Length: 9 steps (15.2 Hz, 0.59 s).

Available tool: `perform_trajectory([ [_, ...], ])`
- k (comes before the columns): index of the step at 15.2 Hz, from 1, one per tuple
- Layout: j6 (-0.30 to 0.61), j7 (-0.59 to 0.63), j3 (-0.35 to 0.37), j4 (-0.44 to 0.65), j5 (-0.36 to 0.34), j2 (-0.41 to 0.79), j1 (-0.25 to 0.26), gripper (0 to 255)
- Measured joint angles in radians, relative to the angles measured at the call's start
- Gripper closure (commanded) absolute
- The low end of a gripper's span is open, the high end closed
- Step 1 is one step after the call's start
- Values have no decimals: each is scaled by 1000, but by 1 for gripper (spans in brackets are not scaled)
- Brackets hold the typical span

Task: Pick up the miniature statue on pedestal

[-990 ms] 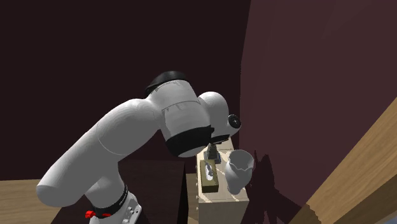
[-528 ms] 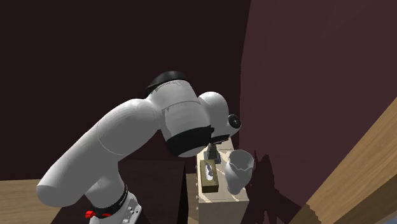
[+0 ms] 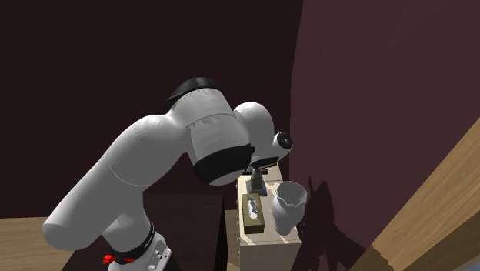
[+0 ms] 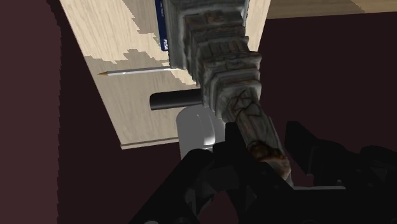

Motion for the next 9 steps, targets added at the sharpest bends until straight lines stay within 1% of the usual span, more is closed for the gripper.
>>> perform_trajectory([
  [4,-31,7,36,-19,16,48,-32,255],
  [9,-65,17,74,-28,35,94,-59,255],
])
